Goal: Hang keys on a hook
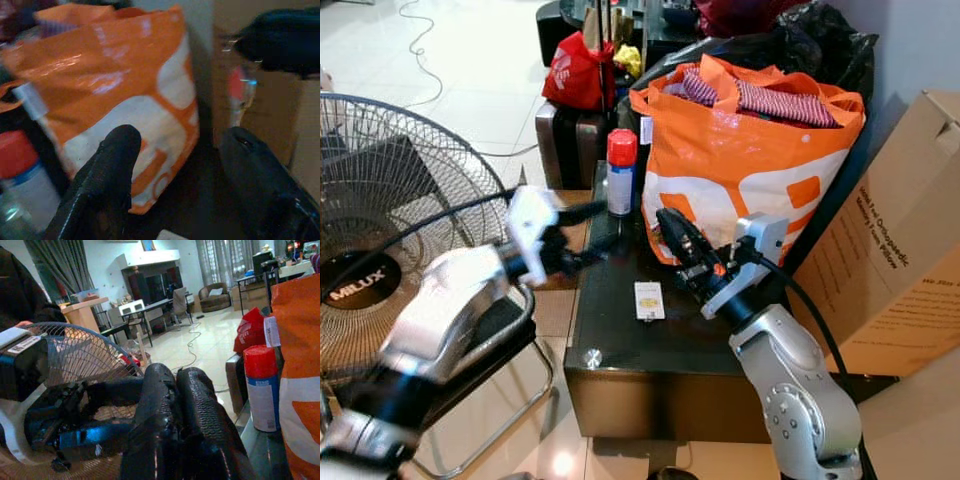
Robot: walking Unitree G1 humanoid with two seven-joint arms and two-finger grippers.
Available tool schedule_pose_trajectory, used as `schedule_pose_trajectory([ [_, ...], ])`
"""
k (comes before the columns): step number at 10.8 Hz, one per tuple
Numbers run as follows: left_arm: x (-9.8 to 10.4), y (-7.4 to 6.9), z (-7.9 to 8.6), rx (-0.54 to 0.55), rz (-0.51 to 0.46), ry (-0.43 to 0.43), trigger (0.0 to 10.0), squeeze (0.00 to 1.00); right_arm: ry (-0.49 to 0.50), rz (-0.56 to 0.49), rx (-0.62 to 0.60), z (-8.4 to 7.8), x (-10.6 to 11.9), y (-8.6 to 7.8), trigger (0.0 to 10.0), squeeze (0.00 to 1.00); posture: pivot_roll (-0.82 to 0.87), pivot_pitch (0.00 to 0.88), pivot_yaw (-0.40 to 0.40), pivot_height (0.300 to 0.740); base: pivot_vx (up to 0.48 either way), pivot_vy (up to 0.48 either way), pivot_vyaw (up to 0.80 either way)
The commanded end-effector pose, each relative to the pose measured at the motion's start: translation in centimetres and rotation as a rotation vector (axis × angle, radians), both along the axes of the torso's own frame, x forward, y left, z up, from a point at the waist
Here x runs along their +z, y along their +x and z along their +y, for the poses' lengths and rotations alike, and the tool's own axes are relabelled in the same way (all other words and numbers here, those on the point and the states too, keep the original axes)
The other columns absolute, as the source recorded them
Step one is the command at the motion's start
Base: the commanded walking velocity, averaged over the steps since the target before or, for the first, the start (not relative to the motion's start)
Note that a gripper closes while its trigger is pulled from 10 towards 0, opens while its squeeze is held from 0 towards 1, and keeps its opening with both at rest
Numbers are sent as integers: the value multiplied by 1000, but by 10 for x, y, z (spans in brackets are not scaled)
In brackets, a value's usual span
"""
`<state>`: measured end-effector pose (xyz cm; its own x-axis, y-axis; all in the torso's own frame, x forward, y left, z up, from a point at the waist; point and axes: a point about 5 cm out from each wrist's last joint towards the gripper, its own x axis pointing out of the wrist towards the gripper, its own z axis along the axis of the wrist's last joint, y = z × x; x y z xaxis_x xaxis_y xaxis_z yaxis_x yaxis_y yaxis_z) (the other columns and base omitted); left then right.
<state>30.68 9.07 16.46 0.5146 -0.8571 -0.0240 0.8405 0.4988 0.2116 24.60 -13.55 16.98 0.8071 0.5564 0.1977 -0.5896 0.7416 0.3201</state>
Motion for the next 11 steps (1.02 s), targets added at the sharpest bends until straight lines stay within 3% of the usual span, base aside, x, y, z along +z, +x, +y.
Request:
schedule_pose_trajectory([
  [1,0,-1,-9,-79,10,11,10000,0,-8,-31,28,2,8,-1,0,0,-106,0,-27,740,0,0,0],
  [3,-2,-3,-16,-137,15,32,10000,0,-11,-36,34,3,10,0,0,0,-109,0,-27,740,0,0,0],
  [7,12,10,-38,-193,-31,-14,10000,0,-15,-45,55,4,13,0,0,0,-120,0,-29,740,0,0,0],
  [8,13,9,-45,-225,-22,-23,8667,0,-17,-47,51,3,13,0,0,0,-123,0,-25,740,0,0,0],
  [9,11,9,-48,-236,-17,-22,4000,0,-18,-48,48,2,14,0,0,0,-125,0,-23,740,0,0,0],
  [10,8,8,-48,-237,-9,-19,78,0,-17,-50,46,2,14,0,0,0,-125,0,-23,740,0,0,0],
  [11,7,9,-48,-233,-7,-18,0,0,-15,-50,48,2,14,0,0,0,-122,0,-25,740,0,0,0],
])
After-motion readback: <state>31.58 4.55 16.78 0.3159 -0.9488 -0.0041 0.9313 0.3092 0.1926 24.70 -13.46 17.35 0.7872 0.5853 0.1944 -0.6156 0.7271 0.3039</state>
